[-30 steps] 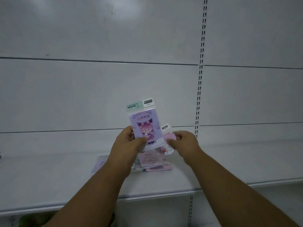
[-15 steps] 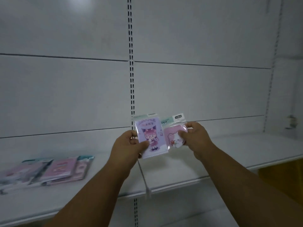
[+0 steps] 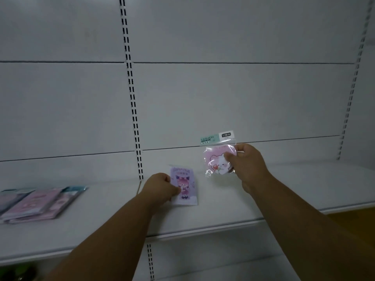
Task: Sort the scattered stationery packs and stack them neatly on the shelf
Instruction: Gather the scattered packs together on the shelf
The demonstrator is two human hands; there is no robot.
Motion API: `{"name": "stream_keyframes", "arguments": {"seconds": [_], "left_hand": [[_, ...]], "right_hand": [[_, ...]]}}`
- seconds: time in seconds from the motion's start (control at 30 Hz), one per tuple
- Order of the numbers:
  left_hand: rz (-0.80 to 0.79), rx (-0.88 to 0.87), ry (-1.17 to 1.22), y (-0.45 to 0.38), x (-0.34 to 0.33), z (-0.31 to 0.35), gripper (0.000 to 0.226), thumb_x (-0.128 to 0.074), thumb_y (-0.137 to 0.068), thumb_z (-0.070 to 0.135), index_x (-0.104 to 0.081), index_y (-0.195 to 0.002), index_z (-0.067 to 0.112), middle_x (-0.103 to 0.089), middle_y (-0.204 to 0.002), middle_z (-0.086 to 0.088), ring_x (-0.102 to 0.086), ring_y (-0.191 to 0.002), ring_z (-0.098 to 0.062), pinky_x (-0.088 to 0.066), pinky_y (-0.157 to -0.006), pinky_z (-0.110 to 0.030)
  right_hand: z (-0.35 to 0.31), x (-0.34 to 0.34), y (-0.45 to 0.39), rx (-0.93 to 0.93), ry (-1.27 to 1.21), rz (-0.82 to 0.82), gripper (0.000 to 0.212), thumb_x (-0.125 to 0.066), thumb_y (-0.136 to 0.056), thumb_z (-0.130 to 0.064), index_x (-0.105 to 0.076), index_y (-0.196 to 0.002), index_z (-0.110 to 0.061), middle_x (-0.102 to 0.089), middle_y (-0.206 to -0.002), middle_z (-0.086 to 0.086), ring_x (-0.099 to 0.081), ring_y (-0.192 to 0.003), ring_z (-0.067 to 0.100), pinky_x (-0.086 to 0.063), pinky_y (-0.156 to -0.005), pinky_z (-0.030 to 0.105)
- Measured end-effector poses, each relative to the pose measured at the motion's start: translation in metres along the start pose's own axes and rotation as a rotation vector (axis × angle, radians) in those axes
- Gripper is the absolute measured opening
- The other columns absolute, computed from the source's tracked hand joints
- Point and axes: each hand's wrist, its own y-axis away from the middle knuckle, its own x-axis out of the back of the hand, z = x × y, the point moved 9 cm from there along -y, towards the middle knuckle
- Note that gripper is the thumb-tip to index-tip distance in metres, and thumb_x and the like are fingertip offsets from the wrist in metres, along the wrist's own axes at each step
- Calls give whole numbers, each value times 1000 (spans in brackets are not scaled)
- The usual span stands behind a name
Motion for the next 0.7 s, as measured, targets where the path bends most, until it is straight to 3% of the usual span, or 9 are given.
{"name": "stream_keyframes", "arguments": {"seconds": [0.1, 0.2, 0.37, 0.5, 0.6, 0.7], "left_hand": [[-28, 60, -115, -13, -7, -11, 27, -79, -75, 21, -68, -87, 0, -73, -83, -17, -67, -70, -26, -56, -66, -33], [-59, 78, -383, -21, -7, -9, 39, -79, -70, 36, -62, -87, 6, -66, -80, -7, -61, -68, -18, -46, -55, -25], [-98, 64, -661, -30, -8, -2, 44, -80, -65, 46, -48, -66, 15, -54, -60, 1, -51, -47, -9, -36, -38, -21], [-92, -47, -698, -38, -15, 15, 36, -78, -70, 39, -57, -72, 10, -66, -70, -6, -63, -57, -17, -48, -53, -23], [-32, -179, -410, -43, -28, 49, 30, -62, -87, 36, -67, -86, 6, -73, -82, -9, -69, -71, -24, -54, -69, -31], [-156, -111, 168, -48, -60, 73, 28, -56, -93, 35, -66, -95, 9, -74, -81, -6, -70, -64, -20, -54, -62, -31]], "right_hand": [[4, -2, -2, -31, -23, -22, 15, -67, -82, -3, -62, -94, -8, -69, -85, 15, -64, -61, 26, -57, -56, 36], [3, -7, -4, -39, 2, -38, 14, -68, -82, -4, -62, -94, -8, -69, -82, 13, -60, -56, 22, -51, -49, 27], [3, -11, -8, -28, 15, -51, 14, -69, -82, -5, -63, -93, -8, -68, -80, 15, -59, -58, 25, -50, -51, 28], [16, -3, -10, -62, 50, -59, 14, -70, -82, -6, -65, -95, -5, -68, -78, 16, -59, -56, 22, -50, -49, 27], [24, 6, -18, -113, 55, -109, 10, -70, -82, -3, -65, -91, -6, -70, -83, 19, -61, -61, 26, -52, -51, 28], [30, 16, -30, -134, 53, -188, 12, -69, -82, -1, -67, -94, -1, -71, -89, 23, -63, -70, 32, -55, -69, 43]]}}
